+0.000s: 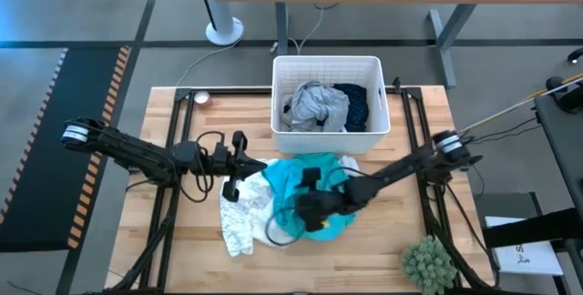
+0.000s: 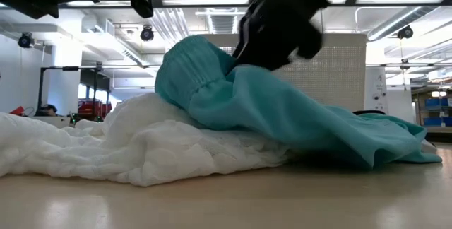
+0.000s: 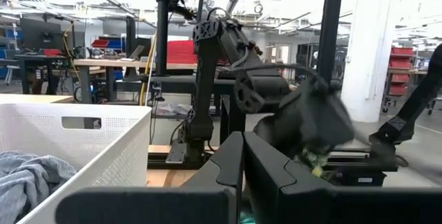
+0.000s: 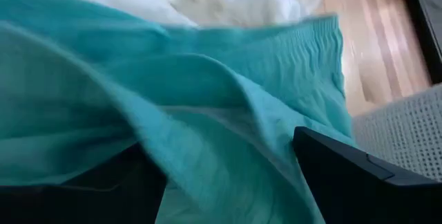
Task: Sort clothes
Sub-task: Put the blue shorts into the white laundry bin
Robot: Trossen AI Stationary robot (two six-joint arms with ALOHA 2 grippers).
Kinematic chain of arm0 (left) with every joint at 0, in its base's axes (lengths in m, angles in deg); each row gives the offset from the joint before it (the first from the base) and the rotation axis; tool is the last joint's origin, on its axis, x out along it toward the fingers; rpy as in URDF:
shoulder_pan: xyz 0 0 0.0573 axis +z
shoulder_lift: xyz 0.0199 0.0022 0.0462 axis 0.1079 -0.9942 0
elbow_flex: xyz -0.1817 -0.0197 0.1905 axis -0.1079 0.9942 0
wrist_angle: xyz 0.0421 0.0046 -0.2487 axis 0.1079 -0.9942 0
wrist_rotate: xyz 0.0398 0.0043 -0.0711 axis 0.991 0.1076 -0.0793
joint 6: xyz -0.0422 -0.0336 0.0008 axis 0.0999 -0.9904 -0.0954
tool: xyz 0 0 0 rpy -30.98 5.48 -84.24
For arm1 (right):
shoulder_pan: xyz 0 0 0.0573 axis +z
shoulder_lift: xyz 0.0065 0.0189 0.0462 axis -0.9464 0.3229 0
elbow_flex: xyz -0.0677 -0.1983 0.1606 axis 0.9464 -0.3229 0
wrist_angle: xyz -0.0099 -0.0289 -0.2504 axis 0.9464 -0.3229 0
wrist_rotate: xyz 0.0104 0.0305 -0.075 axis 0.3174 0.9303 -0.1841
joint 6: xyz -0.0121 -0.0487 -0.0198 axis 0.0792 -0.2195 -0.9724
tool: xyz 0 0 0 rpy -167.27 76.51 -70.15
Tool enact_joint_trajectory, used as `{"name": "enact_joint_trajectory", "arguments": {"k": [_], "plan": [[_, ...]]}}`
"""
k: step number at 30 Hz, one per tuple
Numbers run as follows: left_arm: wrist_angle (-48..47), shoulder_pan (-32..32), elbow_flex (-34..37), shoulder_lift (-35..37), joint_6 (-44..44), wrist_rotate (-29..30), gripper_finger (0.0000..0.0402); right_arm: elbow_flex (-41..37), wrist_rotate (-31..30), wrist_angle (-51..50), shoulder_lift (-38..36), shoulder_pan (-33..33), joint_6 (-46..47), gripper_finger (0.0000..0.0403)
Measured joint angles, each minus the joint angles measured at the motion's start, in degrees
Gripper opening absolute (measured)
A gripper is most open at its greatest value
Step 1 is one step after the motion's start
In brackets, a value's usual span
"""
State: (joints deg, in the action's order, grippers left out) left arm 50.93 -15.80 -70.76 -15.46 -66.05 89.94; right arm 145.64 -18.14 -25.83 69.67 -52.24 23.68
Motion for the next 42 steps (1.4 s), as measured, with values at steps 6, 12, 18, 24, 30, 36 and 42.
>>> {"name": "enact_joint_trajectory", "arguments": {"k": [6,12,18,24,30,36,42], "plan": [[-0.5,0.0,0.0,0.0,0.3,0.0,0.0000,6.3,3.5,-6.0,6.5,-5.0,-1.6,0.0286],[-0.5,-0.1,0.0,0.8,0.5,-0.1,0.0000,7.2,14.0,-6.4,8.8,-7.7,-1.8,0.0221],[-1.0,-0.4,0.0,2.2,1.7,-0.1,0.0000,6.9,14.1,-7.4,6.8,-6.5,-5.2,0.0022],[-1.4,-0.5,0.0,3.5,2.0,-0.1,0.0000,6.9,13.6,-8.8,0.4,-5.1,-5.4,0.0010],[-1.8,-0.5,0.0,4.5,2.0,-0.1,0.0000,7.0,13.1,-9.7,-9.3,-4.2,-6.0,0.0005],[-1.7,-0.5,0.0,5.0,2.4,-0.1,0.0000,7.2,10.6,-9.3,-19.9,-4.2,-6.9,0.0003],[-1.7,-0.5,0.0,4.9,2.6,-0.1,0.0000,11.2,3.9,-9.1,-27.1,-4.2,-8.7,0.0001]]}}
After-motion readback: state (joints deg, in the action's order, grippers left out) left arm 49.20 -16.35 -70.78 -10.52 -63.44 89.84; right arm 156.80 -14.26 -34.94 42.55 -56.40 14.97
